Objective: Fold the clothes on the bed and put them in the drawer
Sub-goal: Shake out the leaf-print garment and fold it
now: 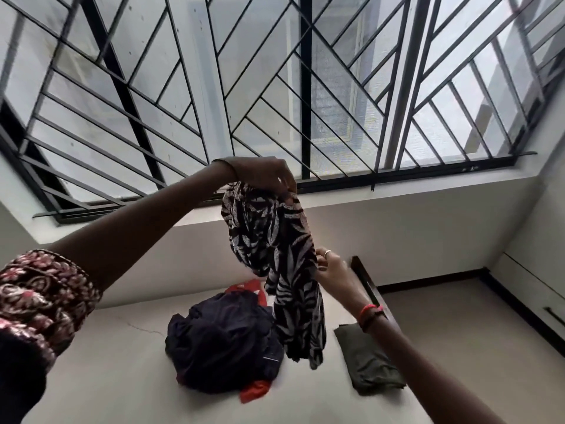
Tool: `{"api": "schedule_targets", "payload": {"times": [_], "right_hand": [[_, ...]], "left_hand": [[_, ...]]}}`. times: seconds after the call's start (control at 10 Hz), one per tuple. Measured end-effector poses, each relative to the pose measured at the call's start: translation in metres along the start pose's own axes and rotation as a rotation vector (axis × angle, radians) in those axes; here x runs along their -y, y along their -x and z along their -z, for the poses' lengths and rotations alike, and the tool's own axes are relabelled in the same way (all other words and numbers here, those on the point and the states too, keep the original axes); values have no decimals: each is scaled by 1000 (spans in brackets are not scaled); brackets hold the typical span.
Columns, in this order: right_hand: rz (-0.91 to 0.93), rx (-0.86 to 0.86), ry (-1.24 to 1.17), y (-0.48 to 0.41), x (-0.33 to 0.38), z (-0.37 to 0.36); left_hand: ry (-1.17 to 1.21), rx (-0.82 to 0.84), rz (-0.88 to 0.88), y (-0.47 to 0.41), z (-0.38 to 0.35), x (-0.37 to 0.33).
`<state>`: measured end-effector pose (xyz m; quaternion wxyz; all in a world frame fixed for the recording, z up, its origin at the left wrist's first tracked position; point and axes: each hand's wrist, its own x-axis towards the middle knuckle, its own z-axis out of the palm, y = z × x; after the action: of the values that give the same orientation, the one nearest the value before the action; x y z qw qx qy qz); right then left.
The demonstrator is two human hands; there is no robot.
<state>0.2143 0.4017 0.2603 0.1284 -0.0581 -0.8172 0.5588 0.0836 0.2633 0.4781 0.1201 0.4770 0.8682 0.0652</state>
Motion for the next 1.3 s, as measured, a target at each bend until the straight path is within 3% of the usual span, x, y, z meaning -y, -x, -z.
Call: {"api": "schedule_targets", "payload": {"times": [0.1, 0.3, 0.6, 0.7, 1.0, 1.1, 1.2, 1.3], "right_hand": [[-79, -90, 66, 5, -21, -8], [-95, -24, 202, 2, -57, -33], [-175, -222, 1, 3, -57, -31], [-179, -245, -80, 7, -56, -38], [-203, -150, 91, 18, -87, -65], [-305, -184, -150, 18, -84, -66], [-270, -27, -413, 32, -67, -60], [-134, 214, -445, 45, -57, -62]], "left_hand": [[10, -84, 26, 4, 16, 8], [2, -163, 126, 8, 32, 32], [-252, -475, 49, 25, 45, 45], [-219, -492, 71, 27, 49, 50], [-185, -546, 43, 31, 61, 45], [-207, -562, 46, 33, 64, 44], [-198, -580, 48, 35, 67, 46], [-162, -570, 60, 39, 70, 49]]}}
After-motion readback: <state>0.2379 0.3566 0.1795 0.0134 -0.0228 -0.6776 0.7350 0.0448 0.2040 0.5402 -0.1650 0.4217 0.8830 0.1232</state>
